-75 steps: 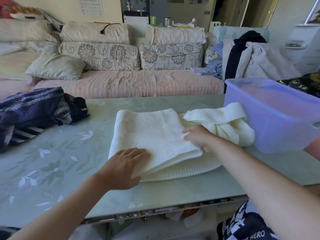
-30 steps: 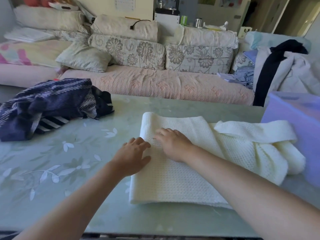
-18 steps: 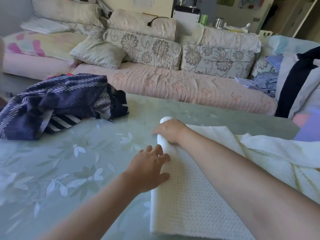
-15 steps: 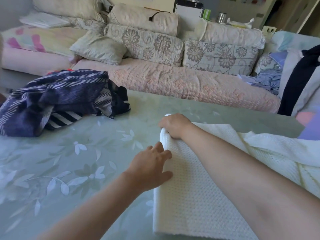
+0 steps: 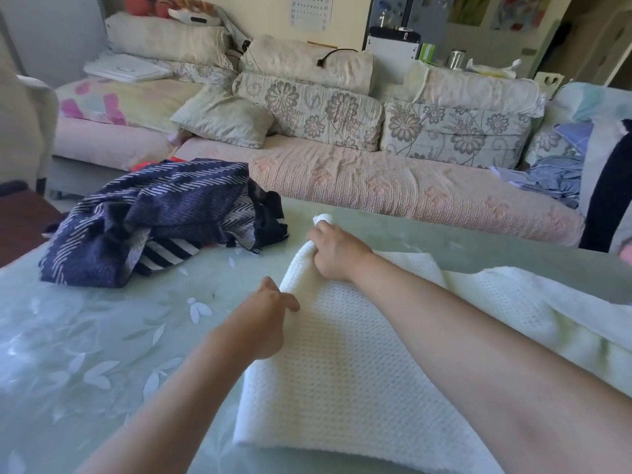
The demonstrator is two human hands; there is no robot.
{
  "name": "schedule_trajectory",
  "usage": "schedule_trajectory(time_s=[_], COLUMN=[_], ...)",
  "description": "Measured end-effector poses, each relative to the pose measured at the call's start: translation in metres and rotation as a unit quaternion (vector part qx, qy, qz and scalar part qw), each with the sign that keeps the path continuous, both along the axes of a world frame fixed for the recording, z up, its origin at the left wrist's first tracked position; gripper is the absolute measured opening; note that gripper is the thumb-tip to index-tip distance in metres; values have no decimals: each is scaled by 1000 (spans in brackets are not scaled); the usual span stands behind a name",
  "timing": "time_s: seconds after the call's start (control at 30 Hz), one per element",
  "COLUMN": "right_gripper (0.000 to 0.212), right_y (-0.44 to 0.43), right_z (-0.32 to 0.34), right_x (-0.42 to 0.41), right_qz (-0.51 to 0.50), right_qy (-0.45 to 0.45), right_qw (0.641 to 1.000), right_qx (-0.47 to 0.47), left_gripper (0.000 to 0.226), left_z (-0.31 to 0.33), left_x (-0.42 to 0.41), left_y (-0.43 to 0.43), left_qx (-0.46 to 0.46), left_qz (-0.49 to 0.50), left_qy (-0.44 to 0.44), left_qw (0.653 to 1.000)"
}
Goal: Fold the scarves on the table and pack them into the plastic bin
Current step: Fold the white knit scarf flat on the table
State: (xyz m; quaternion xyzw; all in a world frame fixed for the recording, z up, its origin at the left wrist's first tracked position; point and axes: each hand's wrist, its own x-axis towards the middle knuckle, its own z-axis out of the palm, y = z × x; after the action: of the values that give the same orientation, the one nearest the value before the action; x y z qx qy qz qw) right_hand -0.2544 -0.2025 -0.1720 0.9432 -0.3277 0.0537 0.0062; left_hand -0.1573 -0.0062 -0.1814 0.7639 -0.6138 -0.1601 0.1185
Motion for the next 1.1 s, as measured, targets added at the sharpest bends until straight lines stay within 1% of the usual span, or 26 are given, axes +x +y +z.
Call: schedule_trajectory(time_s=[0.13, 0.2, 0.27, 0.3, 0.37, 0.4, 0.43, 0.47, 0.5, 0.57, 0.63, 0.7, 0.77, 0.83, 0.9, 1.0, 1.1], right_gripper=[34, 45, 60, 65, 68, 67, 66, 65, 64, 63, 62, 60, 58, 56, 54, 51, 50], right_y=[24, 34, 45, 50, 56, 59, 59, 59, 58, 56, 54, 56, 57, 59, 64, 76, 92], right_z=[2, -1, -5, -8, -12, -13, -14, -14, -14, -14, -12, -10, -9, -9, -7, -2, 1], right_x=[69, 97, 116, 121, 122, 119, 113, 106, 97, 73, 43, 11, -26, -64, -102, -153, -201], right_qz=[32, 33, 26, 25, 23, 22, 21, 20, 19, 8, -4, -17, -34, -53, -71, -87, -105], right_qy=[17, 27, 42, 47, 43, 35, 27, 21, 17, 11, 10, 13, 8, -4, -6, 0, 2], right_qw=[999, 998, 995, 994, 992, 992, 992, 993, 993, 995, 994, 994, 993, 992, 991, 988, 983], right_qx=[14, 39, 83, 100, 119, 123, 122, 117, 111, 103, 105, 107, 111, 116, 117, 125, 150], left_gripper=[60, 52, 46, 44, 44, 48, 54, 61, 65, 64, 66, 69, 70, 69, 65, 56, 45], left_z=[3, 3, 2, 0, -5, -7, -10, -12, -13, -19, -27, -26, -18, -9, 0, 12, 22], left_x=[44, 61, 75, 79, 82, 81, 78, 72, 66, 55, 47, 42, 31, 13, -15, -61, -103], left_y=[16, 23, 28, 29, 28, 27, 26, 25, 24, 22, 19, 17, 12, 6, 1, -7, -9], left_qx=[35, 33, 32, 26, -10, -35, -63, -76, -71, -7, 74, 98, 88, 52, 1, -65, -87], left_qz=[54, 85, 122, 138, 152, 147, 129, 98, 62, 14, 12, 29, 45, 37, -6, -94, -181], left_qy=[-35, -45, -57, -68, -116, -135, -132, -109, -81, -58, -80, -100, -104, -112, -113, -74, -29], left_qw=[997, 995, 990, 988, 981, 979, 981, 986, 992, 998, 994, 990, 990, 992, 994, 991, 979])
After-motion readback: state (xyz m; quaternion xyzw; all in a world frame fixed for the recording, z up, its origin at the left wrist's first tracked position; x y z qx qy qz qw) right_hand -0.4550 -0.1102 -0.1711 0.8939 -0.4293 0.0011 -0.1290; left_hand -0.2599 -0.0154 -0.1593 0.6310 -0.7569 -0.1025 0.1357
